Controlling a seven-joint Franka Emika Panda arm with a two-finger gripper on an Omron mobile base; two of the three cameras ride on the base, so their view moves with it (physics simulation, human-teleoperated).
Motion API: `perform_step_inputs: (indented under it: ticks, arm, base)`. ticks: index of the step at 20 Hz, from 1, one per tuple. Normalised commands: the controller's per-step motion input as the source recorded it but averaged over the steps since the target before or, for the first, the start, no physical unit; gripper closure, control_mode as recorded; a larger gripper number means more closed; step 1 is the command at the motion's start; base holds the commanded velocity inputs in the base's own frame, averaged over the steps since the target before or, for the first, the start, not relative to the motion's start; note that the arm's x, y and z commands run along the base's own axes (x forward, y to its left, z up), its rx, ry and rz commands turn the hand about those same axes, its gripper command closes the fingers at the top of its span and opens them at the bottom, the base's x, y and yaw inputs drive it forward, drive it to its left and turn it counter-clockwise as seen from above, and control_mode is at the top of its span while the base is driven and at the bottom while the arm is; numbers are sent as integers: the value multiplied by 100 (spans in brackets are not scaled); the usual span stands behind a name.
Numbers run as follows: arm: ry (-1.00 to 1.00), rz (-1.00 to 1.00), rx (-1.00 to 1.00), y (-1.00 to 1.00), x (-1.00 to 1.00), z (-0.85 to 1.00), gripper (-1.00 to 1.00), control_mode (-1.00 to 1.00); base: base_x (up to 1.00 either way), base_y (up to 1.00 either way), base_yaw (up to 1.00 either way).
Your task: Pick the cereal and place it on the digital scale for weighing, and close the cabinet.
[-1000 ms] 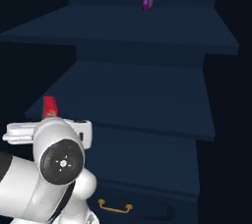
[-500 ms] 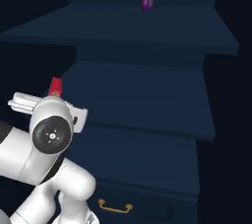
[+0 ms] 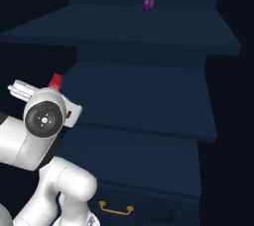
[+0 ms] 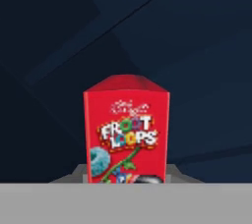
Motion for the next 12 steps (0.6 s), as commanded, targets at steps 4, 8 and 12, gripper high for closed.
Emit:
perform_step_inputs:
  ticks: [4, 8, 12]
  arm:
    - [-9, -7, 12, 29, 10, -40, 100, -100]
    - [-11, -8, 9, 41, 7, -42, 100, -100]
    - [-5, -4, 4, 24, 1, -20, 100, 100]
  base:
    - [0, 0, 0]
    - [0, 0, 0]
    - [-23, 15, -2]
